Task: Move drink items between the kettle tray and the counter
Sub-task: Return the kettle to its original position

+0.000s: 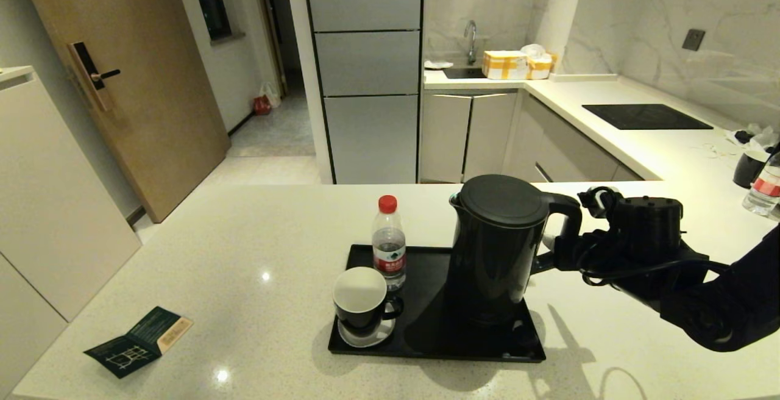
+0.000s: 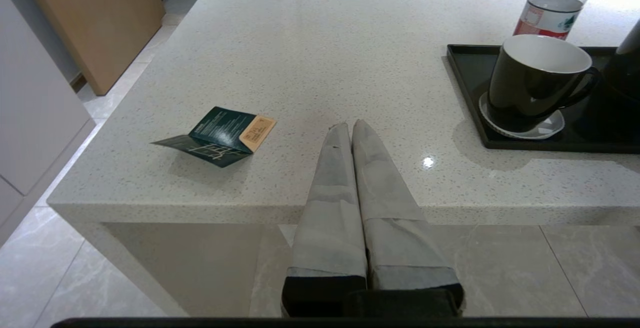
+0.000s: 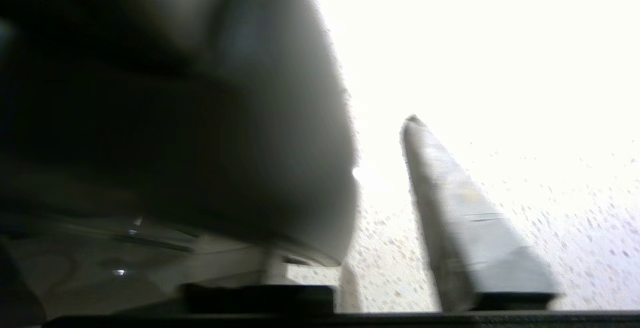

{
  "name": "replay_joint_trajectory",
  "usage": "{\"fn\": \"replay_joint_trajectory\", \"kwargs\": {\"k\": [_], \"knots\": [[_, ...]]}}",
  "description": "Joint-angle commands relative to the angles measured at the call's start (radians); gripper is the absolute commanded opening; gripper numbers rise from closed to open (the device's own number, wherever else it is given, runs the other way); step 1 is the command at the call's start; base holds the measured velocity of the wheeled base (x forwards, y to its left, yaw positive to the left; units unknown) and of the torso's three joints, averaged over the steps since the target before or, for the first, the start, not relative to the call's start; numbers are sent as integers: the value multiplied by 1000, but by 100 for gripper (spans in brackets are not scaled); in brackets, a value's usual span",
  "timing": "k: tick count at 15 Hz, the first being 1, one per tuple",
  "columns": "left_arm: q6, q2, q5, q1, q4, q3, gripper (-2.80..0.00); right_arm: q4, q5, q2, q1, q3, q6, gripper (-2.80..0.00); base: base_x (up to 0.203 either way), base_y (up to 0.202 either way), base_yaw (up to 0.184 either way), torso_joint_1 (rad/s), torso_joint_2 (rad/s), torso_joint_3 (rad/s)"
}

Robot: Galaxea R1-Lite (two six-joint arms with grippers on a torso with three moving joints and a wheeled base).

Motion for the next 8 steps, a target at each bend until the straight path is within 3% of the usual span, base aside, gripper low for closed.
{"fn": "replay_joint_trajectory", "kwargs": {"k": [1,8], "knots": [[0,0,0,1,0,1,-280,-4,6,-10,4,13,0,0,0,0,0,0,0,0],[0,0,0,0,1,1,-280,1,34,-184,5,85,12,0,0,0,0,0,0,0]]}}
